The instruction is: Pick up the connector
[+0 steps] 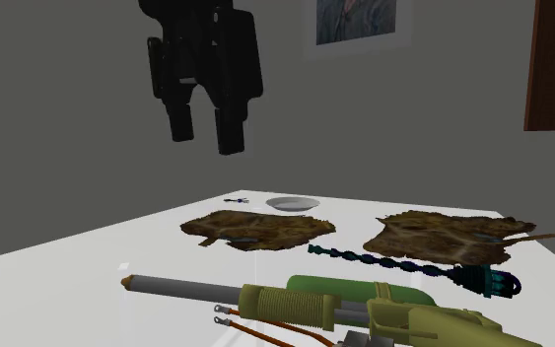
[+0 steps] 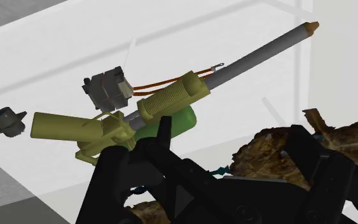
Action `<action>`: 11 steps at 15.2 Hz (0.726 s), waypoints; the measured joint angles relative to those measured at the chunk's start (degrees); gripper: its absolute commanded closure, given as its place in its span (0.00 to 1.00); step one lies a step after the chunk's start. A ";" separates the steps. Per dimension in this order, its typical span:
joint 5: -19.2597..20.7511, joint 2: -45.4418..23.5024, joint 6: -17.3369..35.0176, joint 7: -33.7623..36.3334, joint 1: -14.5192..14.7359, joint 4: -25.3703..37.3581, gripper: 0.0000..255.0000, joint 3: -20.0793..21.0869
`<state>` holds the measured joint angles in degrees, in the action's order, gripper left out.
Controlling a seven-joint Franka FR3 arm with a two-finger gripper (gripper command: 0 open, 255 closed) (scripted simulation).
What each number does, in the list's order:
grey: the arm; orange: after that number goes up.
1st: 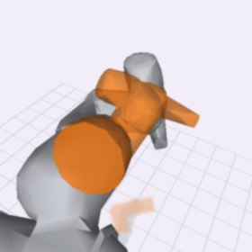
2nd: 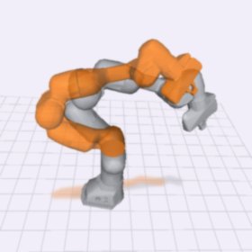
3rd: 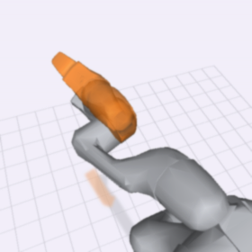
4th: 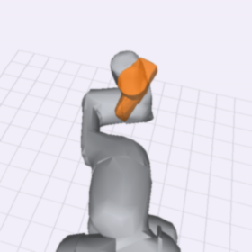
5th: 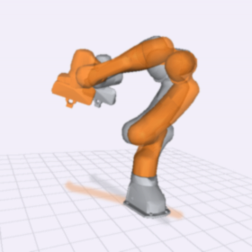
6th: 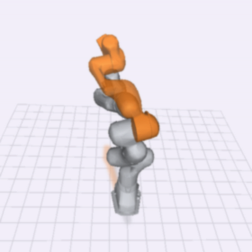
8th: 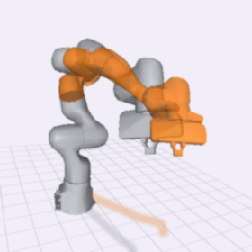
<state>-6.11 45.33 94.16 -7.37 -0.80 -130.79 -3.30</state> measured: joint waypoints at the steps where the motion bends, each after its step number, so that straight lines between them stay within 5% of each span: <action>1: 0.00 0.00 0.00 0.00 0.00 0.00 0.00 0.00; 11: 9.45 -7.84 11.13 -13.03 -0.59 -6.54 0.00 -4.12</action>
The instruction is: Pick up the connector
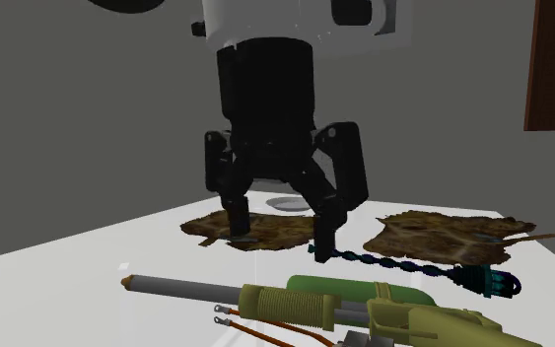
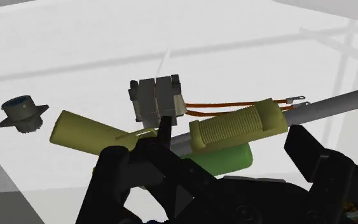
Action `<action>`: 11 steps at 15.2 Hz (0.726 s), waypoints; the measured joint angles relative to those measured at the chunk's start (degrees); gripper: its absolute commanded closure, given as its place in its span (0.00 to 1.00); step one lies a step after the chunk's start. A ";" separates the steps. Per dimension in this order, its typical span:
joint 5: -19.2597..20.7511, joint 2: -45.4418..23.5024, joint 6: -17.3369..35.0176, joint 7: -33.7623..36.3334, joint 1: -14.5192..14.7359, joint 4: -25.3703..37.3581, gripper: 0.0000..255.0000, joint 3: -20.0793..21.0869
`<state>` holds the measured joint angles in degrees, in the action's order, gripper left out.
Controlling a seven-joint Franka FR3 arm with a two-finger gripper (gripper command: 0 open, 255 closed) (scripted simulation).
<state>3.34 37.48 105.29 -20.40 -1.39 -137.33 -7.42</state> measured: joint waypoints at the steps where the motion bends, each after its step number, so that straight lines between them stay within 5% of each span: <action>1: 1.03 -1.73 1.56 -1.30 -0.06 -0.07 0.00 -0.46; 11: 7.96 -11.66 13.47 -8.90 -1.16 -2.84 0.00 -3.62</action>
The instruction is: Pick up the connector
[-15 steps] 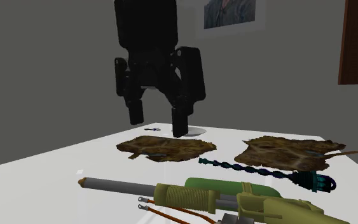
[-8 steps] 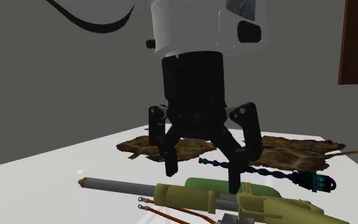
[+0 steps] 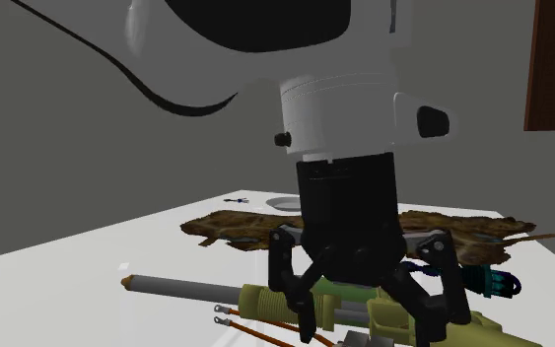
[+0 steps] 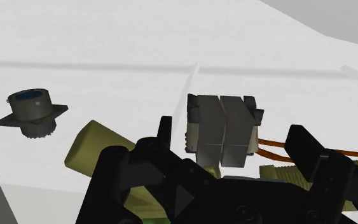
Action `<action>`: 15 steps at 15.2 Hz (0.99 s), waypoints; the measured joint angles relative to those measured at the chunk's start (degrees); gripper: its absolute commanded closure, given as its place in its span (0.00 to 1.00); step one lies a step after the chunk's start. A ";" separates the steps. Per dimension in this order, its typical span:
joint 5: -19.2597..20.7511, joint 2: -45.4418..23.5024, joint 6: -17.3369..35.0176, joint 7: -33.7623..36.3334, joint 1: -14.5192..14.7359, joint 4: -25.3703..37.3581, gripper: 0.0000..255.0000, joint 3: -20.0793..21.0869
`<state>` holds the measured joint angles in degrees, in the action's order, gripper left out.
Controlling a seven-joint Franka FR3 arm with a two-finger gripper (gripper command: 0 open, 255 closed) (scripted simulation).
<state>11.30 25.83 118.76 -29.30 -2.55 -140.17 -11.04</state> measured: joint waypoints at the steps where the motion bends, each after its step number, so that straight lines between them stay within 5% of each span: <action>1: 0.12 -0.32 0.93 -0.04 -0.06 -0.59 0.00 -0.15; 4: 0.37 -0.90 3.27 0.18 -0.15 -2.38 0.00 -0.33; 5: 0.38 -1.07 3.59 0.19 -0.15 -2.51 1.00 -0.36; 15: 0.41 -1.22 3.95 0.20 -0.16 -2.66 1.00 -0.40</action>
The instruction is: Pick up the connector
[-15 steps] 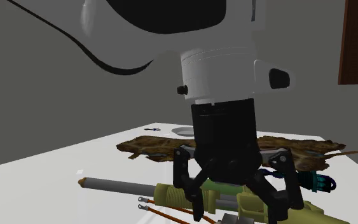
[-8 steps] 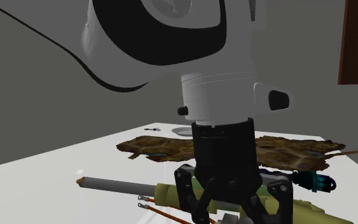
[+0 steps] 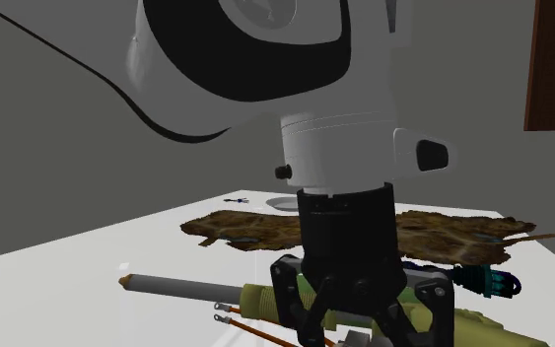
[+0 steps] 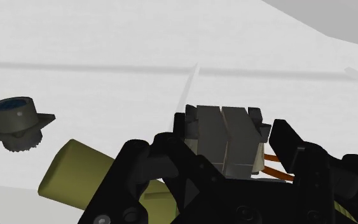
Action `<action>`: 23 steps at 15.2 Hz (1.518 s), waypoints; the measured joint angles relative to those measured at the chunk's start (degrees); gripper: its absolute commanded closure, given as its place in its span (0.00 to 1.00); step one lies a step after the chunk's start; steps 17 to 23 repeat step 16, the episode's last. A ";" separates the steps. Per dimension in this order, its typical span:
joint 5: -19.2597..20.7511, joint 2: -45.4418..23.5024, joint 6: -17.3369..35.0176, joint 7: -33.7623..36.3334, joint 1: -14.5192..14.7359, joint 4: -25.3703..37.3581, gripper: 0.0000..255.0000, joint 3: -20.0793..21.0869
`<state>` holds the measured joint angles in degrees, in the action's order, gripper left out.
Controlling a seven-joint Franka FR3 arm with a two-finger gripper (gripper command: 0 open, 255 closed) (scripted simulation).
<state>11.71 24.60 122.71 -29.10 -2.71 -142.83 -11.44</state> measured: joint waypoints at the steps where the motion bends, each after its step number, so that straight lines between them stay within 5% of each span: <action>1: -0.04 0.14 -0.39 0.01 0.02 0.19 1.00 0.06; 15: -0.96 2.73 -11.36 -0.98 0.36 8.63 1.00 0.96; 23: -0.99 2.78 -11.78 -1.03 0.36 9.00 1.00 0.98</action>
